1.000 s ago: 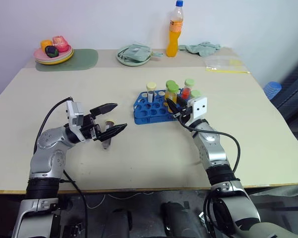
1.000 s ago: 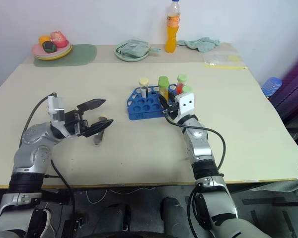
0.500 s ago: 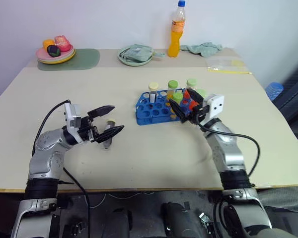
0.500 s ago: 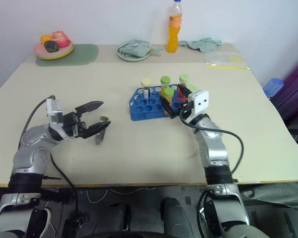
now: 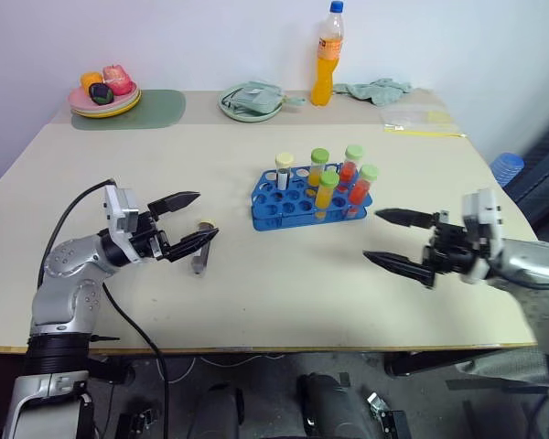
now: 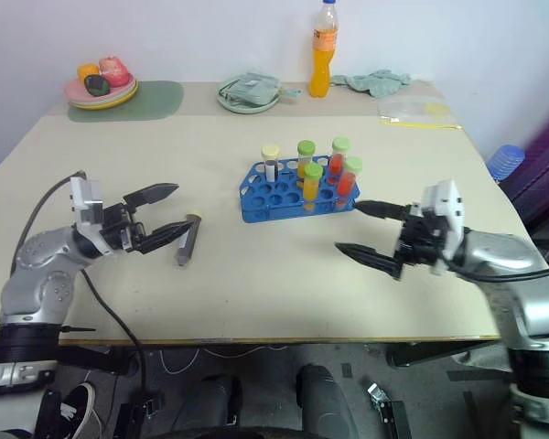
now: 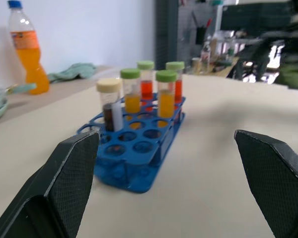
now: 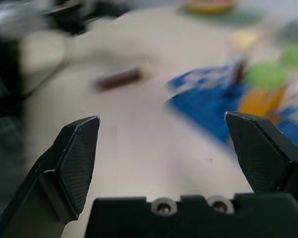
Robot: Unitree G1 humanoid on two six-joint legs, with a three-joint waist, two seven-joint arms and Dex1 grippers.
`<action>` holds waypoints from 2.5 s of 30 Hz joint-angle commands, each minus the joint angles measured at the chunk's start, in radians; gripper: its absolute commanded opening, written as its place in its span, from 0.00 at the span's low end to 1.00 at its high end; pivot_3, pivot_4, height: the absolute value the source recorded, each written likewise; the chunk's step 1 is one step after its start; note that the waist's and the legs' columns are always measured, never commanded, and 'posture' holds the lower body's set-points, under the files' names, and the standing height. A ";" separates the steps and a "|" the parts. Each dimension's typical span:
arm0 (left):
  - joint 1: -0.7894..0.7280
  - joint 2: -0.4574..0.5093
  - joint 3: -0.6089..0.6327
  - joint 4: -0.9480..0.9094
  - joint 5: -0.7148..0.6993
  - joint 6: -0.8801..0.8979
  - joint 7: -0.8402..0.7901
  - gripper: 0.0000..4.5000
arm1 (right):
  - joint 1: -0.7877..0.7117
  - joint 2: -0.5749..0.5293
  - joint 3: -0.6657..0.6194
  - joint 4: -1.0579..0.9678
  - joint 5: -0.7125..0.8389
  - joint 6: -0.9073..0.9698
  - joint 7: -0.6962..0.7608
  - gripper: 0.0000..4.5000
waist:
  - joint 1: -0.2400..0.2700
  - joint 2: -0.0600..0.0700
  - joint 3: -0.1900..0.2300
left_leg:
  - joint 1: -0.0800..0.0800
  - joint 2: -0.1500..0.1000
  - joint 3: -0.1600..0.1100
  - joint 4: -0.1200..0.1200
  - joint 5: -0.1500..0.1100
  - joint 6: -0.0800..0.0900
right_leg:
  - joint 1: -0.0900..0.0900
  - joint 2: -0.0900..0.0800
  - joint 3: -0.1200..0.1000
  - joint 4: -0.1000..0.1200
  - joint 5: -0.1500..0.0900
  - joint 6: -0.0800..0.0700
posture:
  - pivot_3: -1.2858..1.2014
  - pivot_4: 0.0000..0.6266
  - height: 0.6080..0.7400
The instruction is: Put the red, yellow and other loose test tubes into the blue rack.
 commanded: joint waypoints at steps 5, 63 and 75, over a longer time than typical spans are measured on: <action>0.022 0.069 0.023 -0.150 -0.009 0.181 0.150 1.00 | -0.098 -0.011 -0.028 0.025 -0.007 -0.047 0.058 0.99 | 0.001 -0.001 0.000 | 0.000 0.001 -0.001 0.000 0.000 0.000 | 0.000 0.002 0.000 0.000 0.000 0.000 | 0.52 0.24 1.00; -0.896 0.063 -0.618 0.580 -0.191 1.485 0.716 1.00 | -0.109 0.106 0.093 0.013 -0.074 -0.029 -0.018 0.99 | 0.002 -0.006 0.003 | -0.002 -0.002 -0.003 0.002 0.000 0.000 | -0.001 0.000 -0.001 0.002 0.001 0.005 | 0.52 0.24 1.00; -0.860 -0.005 -0.520 0.564 -0.056 1.485 0.715 0.26 | -0.127 0.103 0.095 0.031 -0.086 -0.035 -0.025 1.00 | 0.004 -0.006 0.003 | -0.002 -0.003 -0.003 0.002 0.000 0.000 | -0.001 0.000 -0.001 0.002 0.001 0.005 | 0.52 0.24 1.00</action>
